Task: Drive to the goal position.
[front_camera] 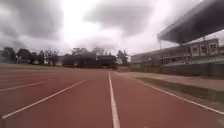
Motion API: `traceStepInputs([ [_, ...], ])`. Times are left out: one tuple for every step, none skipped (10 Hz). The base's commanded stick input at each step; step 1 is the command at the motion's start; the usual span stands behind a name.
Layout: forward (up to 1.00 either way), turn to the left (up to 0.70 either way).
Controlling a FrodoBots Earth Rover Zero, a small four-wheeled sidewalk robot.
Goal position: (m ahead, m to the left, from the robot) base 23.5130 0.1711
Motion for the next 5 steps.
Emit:
traceStepInputs([
  [0.7, 0.0],
  [0.7, 0.0],
  [0.7, 0.0],
  [0.7, 0.0],
  [0.7, 0.0],
])
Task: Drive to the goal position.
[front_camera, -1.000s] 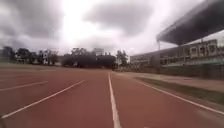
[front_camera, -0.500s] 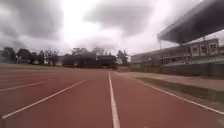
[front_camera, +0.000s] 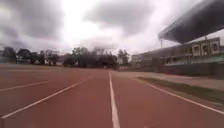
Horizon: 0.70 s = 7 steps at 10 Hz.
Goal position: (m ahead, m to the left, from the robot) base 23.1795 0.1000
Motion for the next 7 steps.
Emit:
traceStepInputs([
  [0.7, 0.0],
  [0.7, 0.0],
  [0.7, 0.0],
  [0.7, 0.0],
  [0.7, 0.0],
  [0.7, 0.0],
  [0.7, 0.0],
])
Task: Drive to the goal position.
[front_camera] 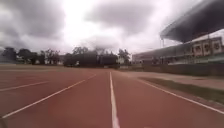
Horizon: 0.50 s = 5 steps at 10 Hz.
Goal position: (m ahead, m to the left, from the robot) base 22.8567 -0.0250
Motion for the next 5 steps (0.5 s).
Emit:
traceStepInputs([
  [0.7, 0.0],
  [0.7, 0.0],
  [0.7, 0.0],
  [0.7, 0.0],
  [0.7, 0.0],
])
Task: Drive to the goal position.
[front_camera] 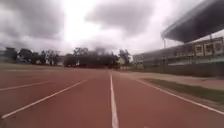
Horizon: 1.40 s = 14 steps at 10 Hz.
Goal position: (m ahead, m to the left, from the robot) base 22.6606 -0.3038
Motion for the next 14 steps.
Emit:
traceStepInputs([
  [0.7, 0.0],
  [0.7, 0.0],
  [0.7, 0.0],
  [0.7, 0.0],
  [0.7, 0.0],
  [0.7, 0.0],
  [0.7, 0.0],
  [0.7, 0.0],
  [0.7, 0.0],
  [0.7, 0.0],
  [0.7, 0.0],
  [0.7, 0.0],
  [0.7, 0.0],
  [0.7, 0.0],
])
